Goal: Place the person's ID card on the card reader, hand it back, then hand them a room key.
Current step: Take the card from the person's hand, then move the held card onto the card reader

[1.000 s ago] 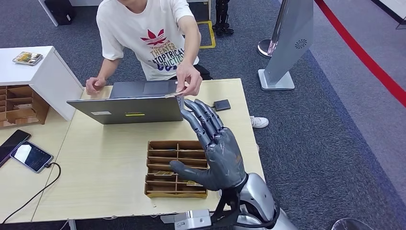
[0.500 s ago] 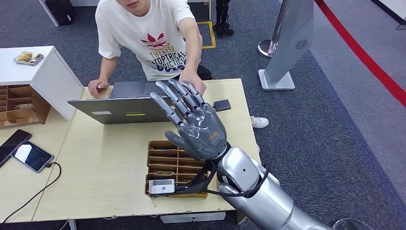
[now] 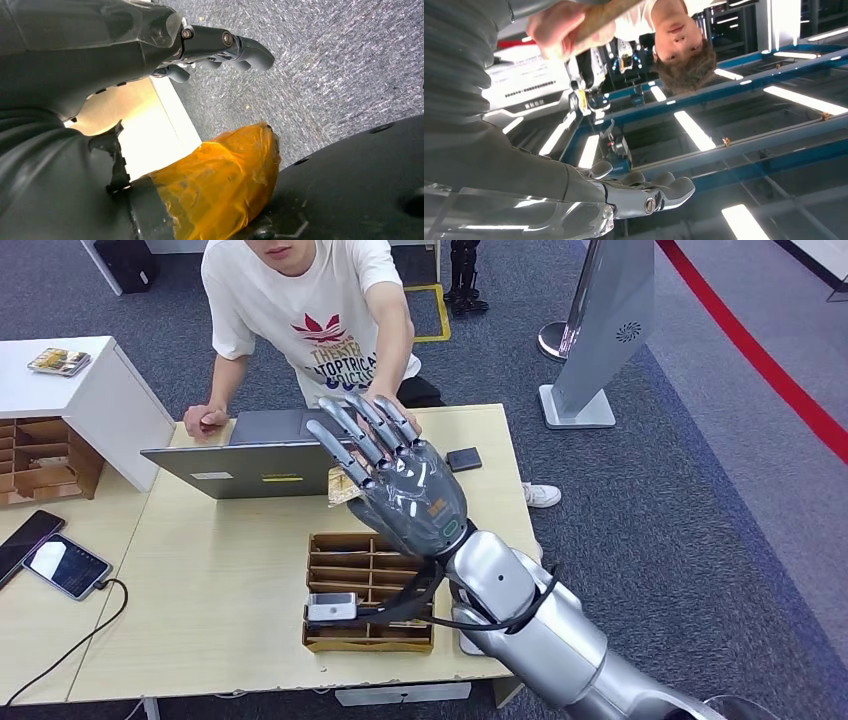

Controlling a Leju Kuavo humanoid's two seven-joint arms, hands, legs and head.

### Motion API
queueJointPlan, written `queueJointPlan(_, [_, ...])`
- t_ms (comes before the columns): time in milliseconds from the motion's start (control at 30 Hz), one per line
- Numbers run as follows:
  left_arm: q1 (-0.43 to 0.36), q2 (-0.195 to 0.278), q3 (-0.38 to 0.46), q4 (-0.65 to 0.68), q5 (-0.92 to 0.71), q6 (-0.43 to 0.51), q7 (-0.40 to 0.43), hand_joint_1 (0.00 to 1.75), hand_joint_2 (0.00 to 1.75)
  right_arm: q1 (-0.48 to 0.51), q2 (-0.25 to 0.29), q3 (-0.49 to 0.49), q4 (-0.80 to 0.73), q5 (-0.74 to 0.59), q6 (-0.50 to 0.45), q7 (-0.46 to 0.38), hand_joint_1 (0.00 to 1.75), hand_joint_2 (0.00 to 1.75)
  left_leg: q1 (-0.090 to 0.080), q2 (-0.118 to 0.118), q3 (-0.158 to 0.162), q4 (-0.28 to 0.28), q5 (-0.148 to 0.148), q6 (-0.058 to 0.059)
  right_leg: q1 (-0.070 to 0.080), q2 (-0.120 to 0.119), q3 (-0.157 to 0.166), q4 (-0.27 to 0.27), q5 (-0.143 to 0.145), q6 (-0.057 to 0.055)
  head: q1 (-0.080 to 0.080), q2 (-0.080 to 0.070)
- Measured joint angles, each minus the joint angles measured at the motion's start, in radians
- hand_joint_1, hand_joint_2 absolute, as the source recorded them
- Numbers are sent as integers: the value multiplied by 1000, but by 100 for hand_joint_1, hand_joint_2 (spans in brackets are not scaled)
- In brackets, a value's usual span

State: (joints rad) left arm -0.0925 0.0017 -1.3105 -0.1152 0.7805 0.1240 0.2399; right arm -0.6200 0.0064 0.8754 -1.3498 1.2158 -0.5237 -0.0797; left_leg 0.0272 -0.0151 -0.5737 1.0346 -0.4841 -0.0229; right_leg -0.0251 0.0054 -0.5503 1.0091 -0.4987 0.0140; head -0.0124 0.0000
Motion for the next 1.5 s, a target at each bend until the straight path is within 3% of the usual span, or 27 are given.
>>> queueJointPlan(67, [0, 0, -5, 0, -3, -1, 0, 0, 0, -16, 1, 0, 14, 12, 0, 3, 1, 175, 0, 0, 0, 0, 0, 0, 0, 0, 0, 0, 0, 0, 0, 0])
queueJointPlan(100, [-1, 0, -8, 0, -4, -1, 0, 0, 0, -23, 2, 0, 20, 18, 1, 5, 24, 175, 0, 0, 0, 0, 0, 0, 0, 0, 0, 0, 0, 0, 0, 0])
queueJointPlan(200, [-2, 0, -16, 0, -8, -2, 1, 0, 0, -47, 6, 1, 43, 40, 2, 12, 151, 175, 0, 0, 0, 0, 0, 0, 0, 0, 0, 0, 0, 0, 0, 0])
queueJointPlan(233, [-3, 1, -18, 0, -9, -3, 2, 0, 0, -55, 7, 3, 51, 48, 3, 13, 171, 175, 0, 0, 0, 0, 0, 0, 0, 0, 0, 0, 0, 0, 0, 0])
queueJointPlan(533, [-5, 4, -40, 0, -10, -7, 2, 0, 0, -100, 11, 17, 108, 72, 19, 17, 175, 175, 0, 0, 0, 0, 0, 0, 0, 0, 0, 0, 0, 0, 0, 0])
queueJointPlan(1267, [-5, 4, -43, 0, -6, -7, 2, 0, 0, -95, 11, 23, 169, 59, 10, 24, 175, 175, 0, 0, 0, 0, 0, 0, 0, 0, 0, 0, 0, 0, 0, 0])
queueJointPlan(1500, [-4, 4, -43, 0, 4, -3, 2, 0, 0, -73, 17, 16, 172, -19, 2, 14, 175, 175, 0, 0, 0, 0, 0, 0, 0, 0, 0, 0, 0, 0, 0, 0])
